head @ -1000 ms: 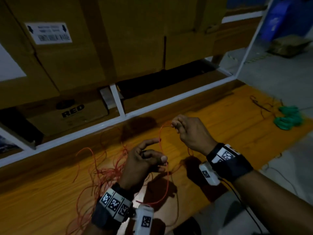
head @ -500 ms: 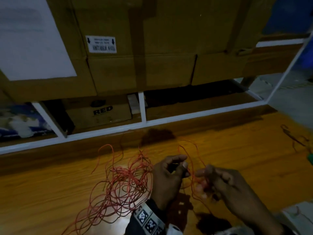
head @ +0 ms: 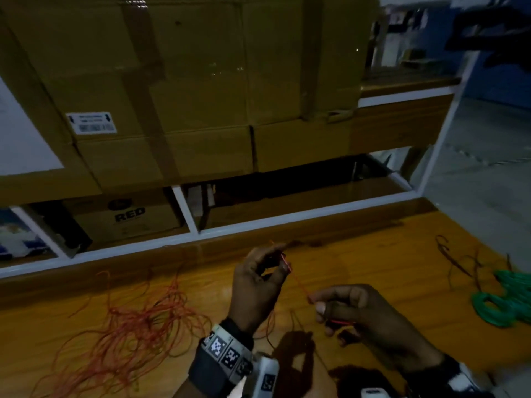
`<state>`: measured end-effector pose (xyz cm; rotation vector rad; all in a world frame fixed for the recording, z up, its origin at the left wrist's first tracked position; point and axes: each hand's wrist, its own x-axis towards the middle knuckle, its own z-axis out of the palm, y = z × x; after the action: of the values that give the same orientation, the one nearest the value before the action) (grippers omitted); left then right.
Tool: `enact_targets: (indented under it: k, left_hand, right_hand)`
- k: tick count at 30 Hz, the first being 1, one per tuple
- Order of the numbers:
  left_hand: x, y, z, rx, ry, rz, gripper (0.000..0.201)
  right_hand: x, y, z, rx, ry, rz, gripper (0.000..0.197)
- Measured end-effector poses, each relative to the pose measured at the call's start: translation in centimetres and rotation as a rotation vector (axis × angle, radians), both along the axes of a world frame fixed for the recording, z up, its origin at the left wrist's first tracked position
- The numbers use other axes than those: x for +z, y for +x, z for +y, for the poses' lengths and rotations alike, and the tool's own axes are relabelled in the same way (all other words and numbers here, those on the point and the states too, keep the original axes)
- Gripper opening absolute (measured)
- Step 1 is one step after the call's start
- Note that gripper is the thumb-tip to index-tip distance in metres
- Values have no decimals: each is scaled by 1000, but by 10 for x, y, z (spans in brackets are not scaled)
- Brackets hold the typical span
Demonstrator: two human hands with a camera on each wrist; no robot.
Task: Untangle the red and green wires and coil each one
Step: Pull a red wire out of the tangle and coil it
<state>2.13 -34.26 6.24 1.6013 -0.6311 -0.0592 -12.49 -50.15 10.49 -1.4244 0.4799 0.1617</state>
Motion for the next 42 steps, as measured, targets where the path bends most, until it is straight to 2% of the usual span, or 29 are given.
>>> enact_targets:
  k: [3,5,7,8,9,11,13,17,21,24,26,28,31,33,34,36,38,40,42]
  left_hand:
    - [-1,3,-6,66,12,-17,33]
    - [0,11,-6,127,101,-115,27]
    - [1,29,-4,169,240,-217,9]
    - [3,42,-2,191,295,-239,9]
    - [5,56,1,220,341,-265,18]
    - [14,80,9,240,461,-331,23]
    - [25,88,14,161,544,-392,21]
    - [29,87,13,-44,409,-313,23]
    - [35,93,10,-91,307,-207,26]
    - [41,95,13,-151,320,-241,25]
    - [43,95,16,-192,379,-286,24]
    - [45,92,18,-282,478,-368,22]
    - [49,85,14,-454,556,-420,20]
    - [52,82,8,-504,558,-450,22]
    - [54,82,5,-510,545,-456,22]
    - [55,89,1,-511,524,-455,24]
    - [55,96,-3,-501,484,-447,23]
    - [52,101,-6,-488,383,-385,22]
    - [48,105,-10,-459,287,-326,23]
  right_hand:
    - [3,1,-17,138,53,40,29]
    - [3,5,-23,191,20,48,18]
    - [2,9,-26,246,-123,7,9]
    - [1,12,-26,272,-241,-23,7]
    - [0,15,-25,276,-373,-54,7]
    - [0,18,-22,213,-594,-121,9]
    - [3,18,-20,146,-678,-204,9]
    - [15,20,-17,66,-714,-344,10]
    - [18,27,-15,62,-825,-353,6]
    - [23,26,-18,16,-914,-386,5]
    - [31,24,-21,-56,-1005,-454,9]
    - [41,25,-21,-55,-1100,-488,24]
    - [40,42,-21,153,-1252,-370,60]
    - [27,61,-21,307,-1206,-250,62]
    - [19,70,-22,350,-1133,-227,54]
    - [8,78,-22,321,-972,-275,37]
    - [5,78,-19,249,-714,-302,39]
    - [8,75,-14,189,-365,-274,45]
    - [7,71,-9,198,-160,-246,47]
